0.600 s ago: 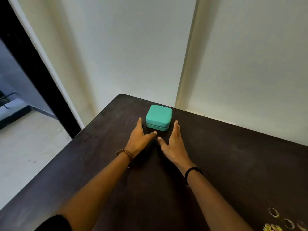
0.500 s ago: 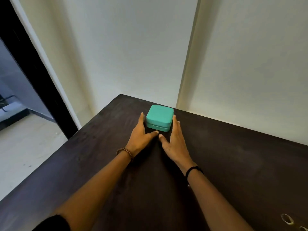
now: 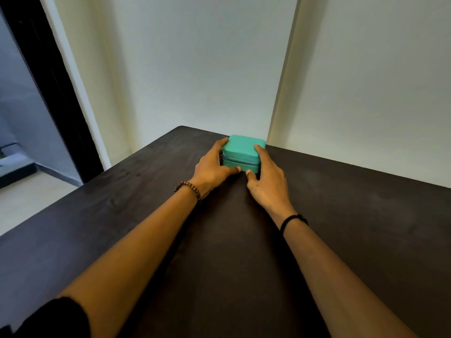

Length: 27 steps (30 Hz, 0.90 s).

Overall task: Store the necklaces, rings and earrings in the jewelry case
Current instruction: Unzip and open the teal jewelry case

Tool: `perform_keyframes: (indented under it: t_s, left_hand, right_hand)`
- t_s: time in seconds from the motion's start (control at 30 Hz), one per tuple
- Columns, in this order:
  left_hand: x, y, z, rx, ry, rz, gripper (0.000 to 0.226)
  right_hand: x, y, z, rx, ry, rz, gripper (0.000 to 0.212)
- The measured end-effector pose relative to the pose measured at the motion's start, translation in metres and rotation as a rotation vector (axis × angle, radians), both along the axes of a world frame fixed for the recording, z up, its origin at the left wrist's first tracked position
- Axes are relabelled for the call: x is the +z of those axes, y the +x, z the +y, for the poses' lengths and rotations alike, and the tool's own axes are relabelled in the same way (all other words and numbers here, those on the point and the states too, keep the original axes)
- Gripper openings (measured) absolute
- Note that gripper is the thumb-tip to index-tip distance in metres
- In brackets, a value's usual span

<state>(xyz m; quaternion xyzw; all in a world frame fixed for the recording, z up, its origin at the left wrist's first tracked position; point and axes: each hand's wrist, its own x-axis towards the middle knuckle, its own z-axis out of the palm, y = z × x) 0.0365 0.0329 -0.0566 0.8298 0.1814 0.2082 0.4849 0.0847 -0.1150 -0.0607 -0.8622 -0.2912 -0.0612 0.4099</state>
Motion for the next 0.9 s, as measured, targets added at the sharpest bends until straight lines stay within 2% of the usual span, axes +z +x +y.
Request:
perform_keyframes:
  t_s: [0.2, 0.33, 0.6, 0.77, 0.9]
  left_hand:
    - [0.0, -0.023, -0.008, -0.046, -0.141, -0.031, 0.08]
    - [0.007, -0.043, -0.014, -0.083, -0.179, 0.024, 0.088]
    - [0.025, -0.115, -0.038, -0.194, -0.168, 0.119, 0.102]
    - [0.033, -0.177, -0.055, -0.266, -0.128, 0.109, 0.095]
    - [0.028, -0.221, -0.063, -0.277, -0.097, 0.101, 0.1]
  right_hand:
    - [-0.001, -0.015, -0.009, -0.008, 0.082, 0.019, 0.063]
    - [0.001, -0.035, -0.022, 0.0, 0.14, 0.077, 0.066]
    - [0.008, -0.103, -0.065, 0.07, 0.291, 0.281, 0.067]
    - [0.017, -0.163, -0.091, 0.107, 0.273, 0.329, 0.066]
    - [0.019, -0.211, -0.107, 0.128, 0.282, 0.364, 0.062]
